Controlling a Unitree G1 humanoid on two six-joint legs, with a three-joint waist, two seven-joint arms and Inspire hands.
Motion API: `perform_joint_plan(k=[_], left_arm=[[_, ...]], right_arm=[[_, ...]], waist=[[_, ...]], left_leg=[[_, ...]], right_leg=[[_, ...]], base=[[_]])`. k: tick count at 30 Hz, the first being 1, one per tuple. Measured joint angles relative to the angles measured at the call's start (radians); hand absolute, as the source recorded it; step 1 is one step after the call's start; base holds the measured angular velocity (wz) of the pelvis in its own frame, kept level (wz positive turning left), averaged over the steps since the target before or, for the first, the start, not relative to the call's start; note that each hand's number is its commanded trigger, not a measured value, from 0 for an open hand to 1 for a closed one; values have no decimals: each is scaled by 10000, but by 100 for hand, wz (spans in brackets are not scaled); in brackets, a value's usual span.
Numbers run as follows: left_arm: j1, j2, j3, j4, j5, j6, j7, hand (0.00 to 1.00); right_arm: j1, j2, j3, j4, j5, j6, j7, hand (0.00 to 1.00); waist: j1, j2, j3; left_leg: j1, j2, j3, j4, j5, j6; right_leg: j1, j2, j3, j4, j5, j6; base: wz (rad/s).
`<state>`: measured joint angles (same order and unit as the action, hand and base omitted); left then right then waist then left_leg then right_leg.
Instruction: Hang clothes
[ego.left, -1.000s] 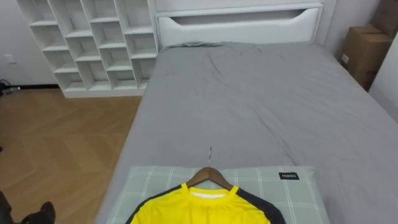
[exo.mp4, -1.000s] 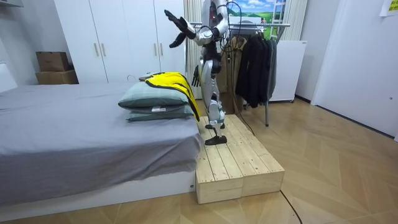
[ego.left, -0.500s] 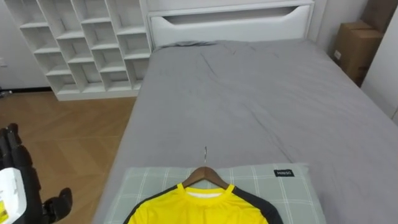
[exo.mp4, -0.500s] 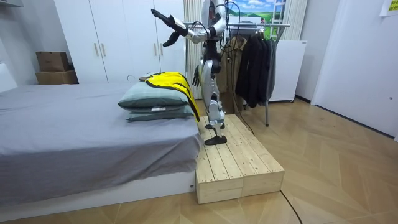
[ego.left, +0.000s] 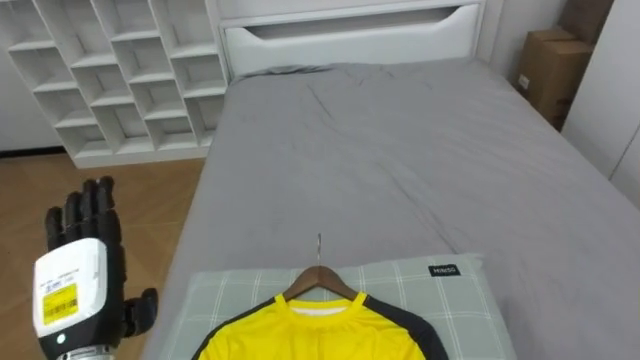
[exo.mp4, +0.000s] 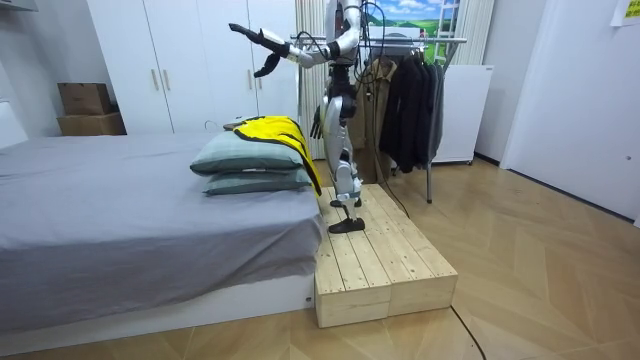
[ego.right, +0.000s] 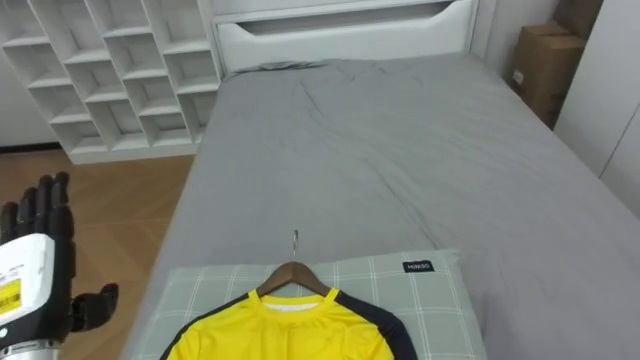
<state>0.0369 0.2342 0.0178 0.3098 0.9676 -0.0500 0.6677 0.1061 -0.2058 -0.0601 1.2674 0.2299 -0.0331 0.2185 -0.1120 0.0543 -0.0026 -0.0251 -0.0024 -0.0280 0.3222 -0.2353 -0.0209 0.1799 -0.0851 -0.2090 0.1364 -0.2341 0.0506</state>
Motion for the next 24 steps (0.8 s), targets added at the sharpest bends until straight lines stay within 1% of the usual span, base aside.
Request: perform_joint_plan(k=[2,3,5,7,8,10,12,14,16,19,21,24], left_arm=[[-9,28,-134,-57,197,74,-186,0],[-11,89,-237,-59,293,83,-324,0],[-38,163,-339,-72,442,84,-566,0],[-160,207,-573,-65,491,136,-754,0],[-229,205,-658,-65,504,152,-838,0],[-520,209,-991,-64,708,196,-1183,0],[-719,207,-1220,-48,883,189,-1382,0],[-829,207,-1422,88,948,182,-1436,0],[-969,206,-1687,452,951,219,-1654,0],[-971,200,-2046,563,957,259,-1786,0],[-971,201,-2147,677,959,281,-1804,0],[-971,204,-2161,773,967,353,-1976,0]], right_arm=[[-88,5,-45,98,-62,-3,-44,0],[-129,10,-46,165,-62,-9,-53,0],[-168,9,-55,177,-70,-9,-46,0],[-186,12,-76,189,-72,-10,4,0],[-188,15,-122,191,-80,-10,31,0],[-279,5,-225,257,-89,-9,89,0],[-350,-9,-277,354,-89,-14,108,0],[-401,-12,-302,412,-88,-14,115,0],[-477,-18,-207,429,-89,-13,93,0],[-484,-12,-200,432,-87,-7,31,0],[-485,-12,-197,432,-89,-4,24,0],[-495,-13,-208,431,-250,-2,23,0]], waist=[[-168,21,-11],[-263,26,-16],[-393,18,-4],[-525,-28,65],[-526,-16,73],[-569,25,146],[-596,51,193],[-714,81,185],[-768,90,181],[-785,97,175],[-780,77,185],[-785,31,171]], left_leg=[[2,1,33,-26,0,1],[45,1,56,-74,1,2],[136,1,99,-158,3,4],[199,0,97,-182,2,4],[197,0,97,-185,2,4],[168,-1,93,-177,2,4],[160,-1,97,-182,2,4],[178,-1,101,-208,3,4],[211,0,123,-252,3,4],[280,2,145,-341,3,4],[347,3,149,-402,3,4],[432,2,161,-525,6,7]], right_leg=[[-14,-5,64,4,2,-3],[-10,-8,125,6,2,-3],[37,-16,148,1,2,-3],[110,-17,157,-6,8,-9],[110,-17,161,-6,8,-9],[104,-16,173,-11,8,-9],[97,-16,176,-11,8,-9],[100,-17,172,-11,8,-9],[102,-21,166,-9,8,-9],[104,-27,175,-9,8,-9],[103,-27,179,-7,9,-9],[116,-34,236,4,10,-9]], base=[[-7],[-6],[-6],[0],[0],[0],[0],[0],[-2],[0],[0],[0]])
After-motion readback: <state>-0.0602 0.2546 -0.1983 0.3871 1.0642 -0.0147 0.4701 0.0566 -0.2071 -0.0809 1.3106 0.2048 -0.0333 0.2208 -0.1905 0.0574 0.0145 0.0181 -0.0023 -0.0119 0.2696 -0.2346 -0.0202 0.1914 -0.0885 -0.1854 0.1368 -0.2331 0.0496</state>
